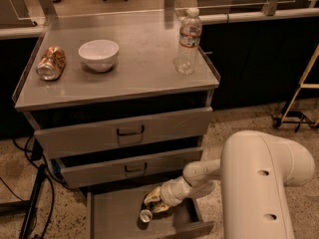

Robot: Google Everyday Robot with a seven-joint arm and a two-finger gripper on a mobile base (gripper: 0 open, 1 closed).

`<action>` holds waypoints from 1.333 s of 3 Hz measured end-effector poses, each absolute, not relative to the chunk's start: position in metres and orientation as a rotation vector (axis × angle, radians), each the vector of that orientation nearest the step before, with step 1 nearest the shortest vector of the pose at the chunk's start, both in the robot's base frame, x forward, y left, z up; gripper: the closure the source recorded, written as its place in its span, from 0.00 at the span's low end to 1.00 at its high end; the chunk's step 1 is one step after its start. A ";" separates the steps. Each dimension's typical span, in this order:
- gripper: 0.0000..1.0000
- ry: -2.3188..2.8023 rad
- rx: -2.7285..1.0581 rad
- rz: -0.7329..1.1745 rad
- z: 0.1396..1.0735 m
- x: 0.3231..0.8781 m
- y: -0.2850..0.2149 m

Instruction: Place redbull can into bottom drawer

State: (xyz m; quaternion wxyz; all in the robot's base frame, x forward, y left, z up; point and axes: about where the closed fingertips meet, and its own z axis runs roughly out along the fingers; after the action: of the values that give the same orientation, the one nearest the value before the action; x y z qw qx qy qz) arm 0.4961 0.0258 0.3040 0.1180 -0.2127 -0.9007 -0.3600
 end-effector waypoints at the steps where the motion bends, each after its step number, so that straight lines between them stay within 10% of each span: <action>1: 1.00 -2.643 -0.680 -1.057 0.295 0.502 0.022; 4: 1.00 -2.598 -0.715 -0.993 0.259 0.503 0.032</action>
Offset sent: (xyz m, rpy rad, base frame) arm 0.0050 -0.0031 -0.0083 -0.0074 -0.0043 -0.0376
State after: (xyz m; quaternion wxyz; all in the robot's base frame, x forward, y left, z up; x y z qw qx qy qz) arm 0.5030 0.0325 0.2590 0.1345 -0.2468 -0.8964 -0.3427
